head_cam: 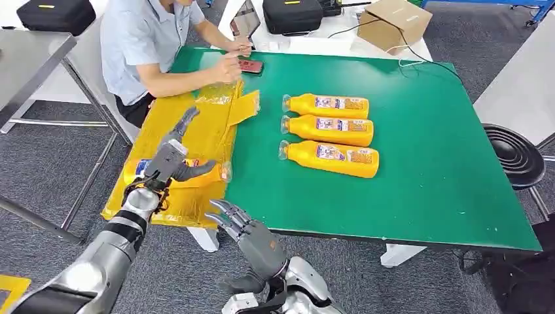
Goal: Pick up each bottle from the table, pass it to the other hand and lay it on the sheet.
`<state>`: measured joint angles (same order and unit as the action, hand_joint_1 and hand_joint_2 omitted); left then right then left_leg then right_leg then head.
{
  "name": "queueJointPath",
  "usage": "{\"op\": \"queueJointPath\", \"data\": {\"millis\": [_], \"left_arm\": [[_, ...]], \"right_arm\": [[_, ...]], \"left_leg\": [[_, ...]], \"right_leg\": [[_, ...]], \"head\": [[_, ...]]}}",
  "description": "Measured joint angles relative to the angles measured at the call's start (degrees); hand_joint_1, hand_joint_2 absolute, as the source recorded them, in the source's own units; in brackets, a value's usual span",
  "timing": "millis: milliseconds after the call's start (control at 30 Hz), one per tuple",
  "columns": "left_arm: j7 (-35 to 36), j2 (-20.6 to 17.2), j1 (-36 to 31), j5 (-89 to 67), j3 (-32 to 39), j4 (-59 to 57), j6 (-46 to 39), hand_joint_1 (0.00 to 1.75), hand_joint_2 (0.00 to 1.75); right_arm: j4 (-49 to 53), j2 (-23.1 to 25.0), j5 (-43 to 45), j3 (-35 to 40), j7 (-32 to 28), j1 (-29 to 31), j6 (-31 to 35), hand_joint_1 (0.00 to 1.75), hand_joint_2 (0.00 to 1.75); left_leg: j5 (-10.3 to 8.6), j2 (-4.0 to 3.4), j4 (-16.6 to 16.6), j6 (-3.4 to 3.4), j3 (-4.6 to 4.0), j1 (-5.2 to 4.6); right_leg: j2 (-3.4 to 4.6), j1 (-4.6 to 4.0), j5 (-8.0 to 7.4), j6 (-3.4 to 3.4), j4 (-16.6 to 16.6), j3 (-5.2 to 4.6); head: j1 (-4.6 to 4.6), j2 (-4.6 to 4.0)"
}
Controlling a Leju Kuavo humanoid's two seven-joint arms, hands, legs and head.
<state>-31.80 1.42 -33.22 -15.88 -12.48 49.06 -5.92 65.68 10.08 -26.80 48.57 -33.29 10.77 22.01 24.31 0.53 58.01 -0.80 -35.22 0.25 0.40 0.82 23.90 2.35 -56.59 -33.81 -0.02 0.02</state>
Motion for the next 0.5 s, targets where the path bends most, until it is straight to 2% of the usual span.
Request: {"op": "queueJointPath", "data": {"millis": [167,300,433,467,500], "left_arm": [[-0.68,1.31,5.4,14.03,1.53,15.04,0.66,0.0,1.75],[0.07,1.57,8.05,17.83,2.76,22.59,1.47,0.0,1.75],[5.13,2.92,11.57,34.11,5.0,29.57,5.72,0.0,1.75],[6.14,3.37,12.86,37.63,5.5,31.36,6.4,0.0,1.75],[6.97,3.97,14.6,41.13,6.05,33.37,6.9,0.0,1.75]], "right_arm": [[-0.48,-0.18,-0.04,0.0,0.13,-0.06,1.11,0.0,0.0],[-0.55,-0.46,-0.24,0.0,0.37,-0.08,1.88,0.0,0.0],[-0.55,-0.74,-1.64,-0.87,1.14,-1.04,5.18,0.0,0.0],[-0.46,-0.79,-2.16,-1.44,1.37,-1.53,5.85,0.0,1.75],[-0.33,-0.94,-3.31,-2.16,1.86,-2.05,6.99,0.0,1.75]], "left_leg": [[0.0,-0.07,0.0,0.0,0.0,0.0],[0.0,-0.03,0.0,0.0,-0.02,0.01],[0.0,-0.06,0.0,0.0,-0.02,0.01],[0.01,-0.06,0.0,0.0,-0.02,0.01],[0.01,-0.05,0.0,0.0,-0.02,0.01]], "right_leg": [[0.02,-0.01,0.0,0.0,0.0,-0.05],[0.02,-0.02,0.01,-0.01,0.0,-0.06],[0.02,0.0,0.01,-0.01,0.0,-0.05],[0.02,0.01,0.01,-0.01,0.0,-0.05],[0.02,0.02,0.01,-0.01,0.01,-0.06]], "head": [[0.0,0.0],[-0.02,0.0],[-0.02,0.0],[-0.04,0.0],[-0.02,0.0]]}}
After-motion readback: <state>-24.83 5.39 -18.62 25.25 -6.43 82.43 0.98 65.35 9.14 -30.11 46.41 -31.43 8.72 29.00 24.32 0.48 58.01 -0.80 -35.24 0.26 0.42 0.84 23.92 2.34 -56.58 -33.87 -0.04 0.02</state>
